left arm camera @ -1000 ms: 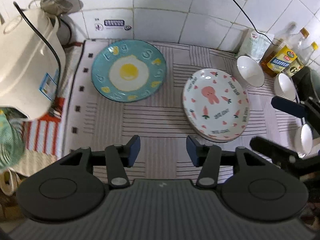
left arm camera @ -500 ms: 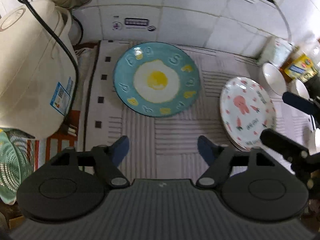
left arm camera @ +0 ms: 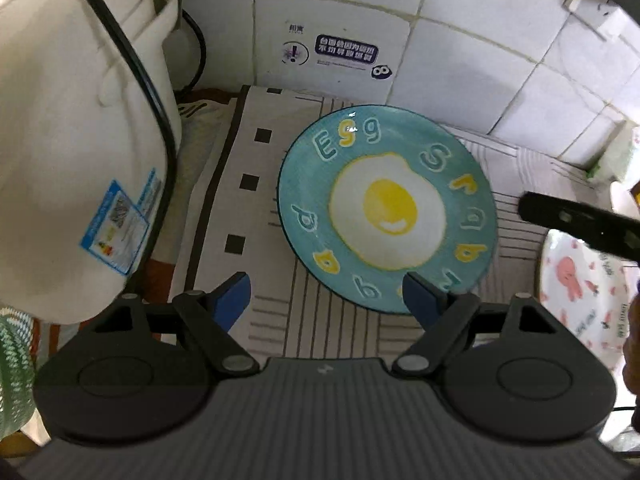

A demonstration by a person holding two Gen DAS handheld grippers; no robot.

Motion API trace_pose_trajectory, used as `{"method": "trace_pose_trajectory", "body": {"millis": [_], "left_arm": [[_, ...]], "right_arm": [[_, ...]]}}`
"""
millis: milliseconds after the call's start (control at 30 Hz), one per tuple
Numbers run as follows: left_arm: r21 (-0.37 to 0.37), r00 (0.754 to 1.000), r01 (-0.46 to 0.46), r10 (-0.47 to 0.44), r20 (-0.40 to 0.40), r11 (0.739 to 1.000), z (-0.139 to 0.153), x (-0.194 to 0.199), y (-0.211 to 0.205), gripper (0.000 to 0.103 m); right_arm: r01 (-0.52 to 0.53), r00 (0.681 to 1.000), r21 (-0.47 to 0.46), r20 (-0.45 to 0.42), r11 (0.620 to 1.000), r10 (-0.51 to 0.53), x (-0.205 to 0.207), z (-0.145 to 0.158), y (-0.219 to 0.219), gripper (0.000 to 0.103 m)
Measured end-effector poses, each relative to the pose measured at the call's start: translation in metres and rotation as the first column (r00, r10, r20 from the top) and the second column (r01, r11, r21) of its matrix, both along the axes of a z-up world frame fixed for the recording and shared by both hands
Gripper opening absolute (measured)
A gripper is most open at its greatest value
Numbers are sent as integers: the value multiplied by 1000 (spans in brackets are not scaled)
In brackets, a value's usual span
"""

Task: Organize plates and bowls
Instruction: 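Move both grippers to the blue egg plate and grasp its rim, then lift the blue egg plate with both grippers and carry it over the bunny plate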

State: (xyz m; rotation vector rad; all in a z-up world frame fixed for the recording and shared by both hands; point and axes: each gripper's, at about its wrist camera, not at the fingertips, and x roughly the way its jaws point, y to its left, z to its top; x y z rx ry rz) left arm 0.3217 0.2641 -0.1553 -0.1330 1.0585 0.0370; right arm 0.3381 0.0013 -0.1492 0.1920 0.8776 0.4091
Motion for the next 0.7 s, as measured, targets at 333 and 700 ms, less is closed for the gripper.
{"method": "trace_pose_trajectory", "body": {"millis": [333,700], "left_arm": [[-68,999,-30,31,18,997,-29,26,13,78],[-95,999,-35,31,-38,995,-45,46,23,37]], "right_arm": [[41,999,32,26,999,-42,18,-22,24,64],[74,994,33,-88,997,-71,47,-45,19,34]]}}
